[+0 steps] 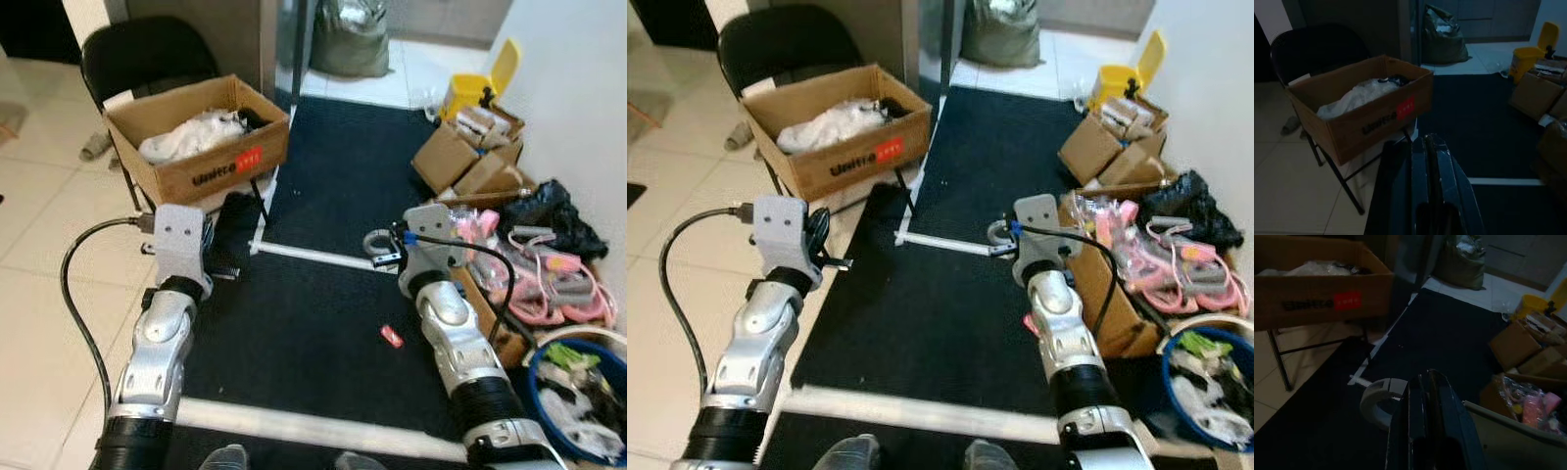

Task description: Picking trash to rubbish bin

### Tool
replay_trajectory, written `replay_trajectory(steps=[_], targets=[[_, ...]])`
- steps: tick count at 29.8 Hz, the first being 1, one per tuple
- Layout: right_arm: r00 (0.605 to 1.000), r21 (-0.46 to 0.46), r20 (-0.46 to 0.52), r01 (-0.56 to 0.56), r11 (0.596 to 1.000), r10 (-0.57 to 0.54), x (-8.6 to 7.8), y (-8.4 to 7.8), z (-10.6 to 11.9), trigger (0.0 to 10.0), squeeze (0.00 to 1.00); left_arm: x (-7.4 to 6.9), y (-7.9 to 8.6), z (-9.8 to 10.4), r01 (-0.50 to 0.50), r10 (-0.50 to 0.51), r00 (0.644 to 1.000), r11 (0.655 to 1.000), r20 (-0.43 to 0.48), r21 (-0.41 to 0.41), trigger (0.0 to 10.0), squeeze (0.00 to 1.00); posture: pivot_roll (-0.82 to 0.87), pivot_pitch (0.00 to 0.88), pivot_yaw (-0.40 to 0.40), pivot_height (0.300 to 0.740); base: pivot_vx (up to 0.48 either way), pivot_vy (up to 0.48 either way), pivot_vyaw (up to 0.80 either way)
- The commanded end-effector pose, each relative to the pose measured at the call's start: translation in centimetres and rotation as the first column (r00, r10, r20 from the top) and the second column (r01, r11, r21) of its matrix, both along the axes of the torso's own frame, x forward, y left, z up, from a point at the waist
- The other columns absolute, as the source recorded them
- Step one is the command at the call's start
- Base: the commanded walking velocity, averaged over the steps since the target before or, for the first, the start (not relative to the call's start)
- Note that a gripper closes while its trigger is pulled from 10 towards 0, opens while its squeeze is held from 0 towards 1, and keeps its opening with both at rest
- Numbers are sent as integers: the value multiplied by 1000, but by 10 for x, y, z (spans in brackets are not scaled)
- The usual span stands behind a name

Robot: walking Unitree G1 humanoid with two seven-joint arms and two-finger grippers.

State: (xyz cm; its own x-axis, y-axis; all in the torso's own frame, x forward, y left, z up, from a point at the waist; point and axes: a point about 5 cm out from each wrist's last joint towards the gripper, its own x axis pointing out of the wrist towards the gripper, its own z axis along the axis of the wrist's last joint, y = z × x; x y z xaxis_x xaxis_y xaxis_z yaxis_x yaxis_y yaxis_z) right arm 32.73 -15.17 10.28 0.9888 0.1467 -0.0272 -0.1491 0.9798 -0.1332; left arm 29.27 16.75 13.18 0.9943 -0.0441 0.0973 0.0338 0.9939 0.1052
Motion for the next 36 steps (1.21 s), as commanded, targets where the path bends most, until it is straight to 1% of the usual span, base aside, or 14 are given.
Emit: replay_trajectory(steps=[1,36], targets=[[1000,-5,-17,-4,1000,4,-1,0,-3,10000,0,-1,1,-3,-2,2,1000,1000,-18,3,10000,0,64,48,-66,740,307,0,0],[1000,-3,-14,5,1000,-5,-1,-2,-4,10000,0,-2,-2,-5,7,-7,1000,1000,-27,4,10000,0,66,42,-69,740,307,0,0]])
